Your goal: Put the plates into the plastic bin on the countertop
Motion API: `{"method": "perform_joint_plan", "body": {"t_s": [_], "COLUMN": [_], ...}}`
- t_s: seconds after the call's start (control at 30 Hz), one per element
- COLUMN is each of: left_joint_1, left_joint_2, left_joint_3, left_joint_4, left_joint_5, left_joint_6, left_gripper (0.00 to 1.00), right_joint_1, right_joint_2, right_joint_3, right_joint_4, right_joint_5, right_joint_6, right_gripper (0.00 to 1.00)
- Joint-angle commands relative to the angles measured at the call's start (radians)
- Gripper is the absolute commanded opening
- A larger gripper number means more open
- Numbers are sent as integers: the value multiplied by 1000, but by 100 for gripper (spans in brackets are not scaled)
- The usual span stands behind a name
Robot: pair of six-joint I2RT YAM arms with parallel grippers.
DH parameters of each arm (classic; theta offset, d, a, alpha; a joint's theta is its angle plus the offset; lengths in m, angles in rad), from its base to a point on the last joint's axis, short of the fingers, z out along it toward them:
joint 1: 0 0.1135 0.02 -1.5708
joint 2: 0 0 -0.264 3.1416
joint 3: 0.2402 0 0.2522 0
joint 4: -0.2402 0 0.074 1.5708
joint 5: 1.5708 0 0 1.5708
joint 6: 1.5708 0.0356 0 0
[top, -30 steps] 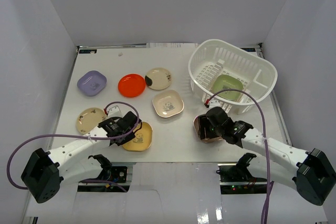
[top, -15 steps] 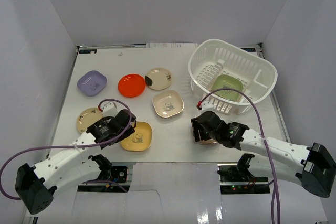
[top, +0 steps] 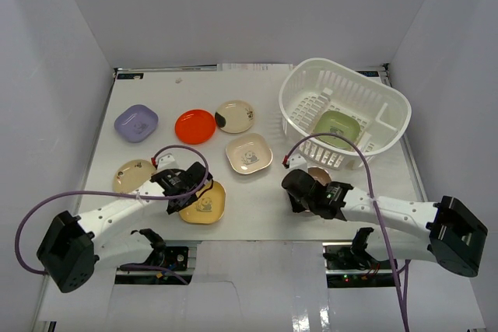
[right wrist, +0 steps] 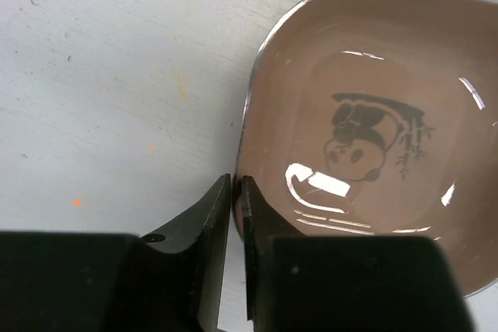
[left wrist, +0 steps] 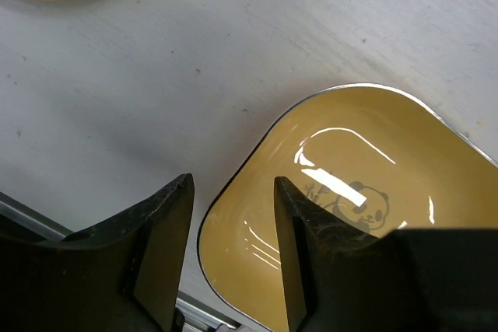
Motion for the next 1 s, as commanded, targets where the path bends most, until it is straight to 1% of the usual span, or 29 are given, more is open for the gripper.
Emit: {"method": "perform_joint_plan", "body": {"t_s": [0.0, 0.03, 0.07, 0.13, 0.17, 0.2, 0.23, 0.27, 0.3, 0.33, 0.37, 0.4, 0.47, 0.5, 0.53, 0.6, 0.63, 0.67, 0.7, 0.73, 0.83, 0.9, 0.97], "left_joint_1": [2, 2, 2, 2, 2, 2, 2, 2, 2, 2, 2, 2, 2, 2, 2, 2, 2, 3, 0, 2, 0, 0, 0], "left_joint_2": [30, 33, 26, 9, -4, -28, -40, -62, -71, -77, -83, -87, -93, -94, -100, -117, -143, -157, -174, -207, -261, -310, -341], "left_joint_3": [-22, -26, -32, -38, -41, -50, -53, -59, -62, -64, -67, -68, -69, -65, -62, -61, -62, -65, -70, -81, -93, -98, -98], "left_joint_4": [20, 24, 27, 38, 44, 56, 61, 64, 66, 69, 72, 75, 74, 73, 73, 77, 83, 90, 116, 130, 181, 211, 233], "left_joint_5": [-28, -27, -25, -27, -27, -27, -25, -22, -19, -16, -16, -16, -13, -10, -11, -11, -8, 2, 10, 19, 59, 82, 96], "left_joint_6": [-39, -40, -40, -37, -30, -27, -22, -14, -14, -16, -14, -10, -10, -7, -4, 2, 10, 22, 33, 59, 114, 143, 189], "left_gripper": [56, 56, 54, 50, 46, 36, 32, 20, 14, 9, 5, 0, 0, 0, 0, 0, 0, 0, 0, 0, 0, 0, 0], "right_joint_1": [23, 44, 58, 110, 127, 136, 146, 146, 144, 144, 141, 138, 100, 68, -31, -160, -292, -355, -418, -531, -662, -713, -733], "right_joint_2": [4, -1, -13, -37, -69, -88, -105, -137, -151, -159, -157, -148, -117, -101, -65, -29, -12, 30, 53, 74, 168, 240, 315], "right_joint_3": [28, 45, 67, 152, 185, 218, 282, 313, 344, 411, 450, 490, 594, 623, 669, 696, 702, 705, 703, 699, 670, 659, 653], "right_joint_4": [49, 26, 9, -35, -46, -49, -51, -46, -40, -32, -37, -43, -49, -48, -48, -42, -34, -28, -14, -6, 36, 47, 75], "right_joint_5": [25, 24, 19, 5, -2, -16, -16, 7, 33, 71, 126, 216, 292, 330, 325, 285, 269, 248, 184, 147, 61, -2, -21], "right_joint_6": [7, 7, 4, -8, -14, -25, -36, -62, -83, -109, -167, -201, -302, -330, -361, -427, -448, -464, -470, -468, -441, -419, -396], "right_gripper": [14, 10, 8, 8, 8, 8, 8, 8, 8, 8, 8, 8, 8, 8, 8, 8, 8, 8, 8, 8, 8, 8, 8]}}
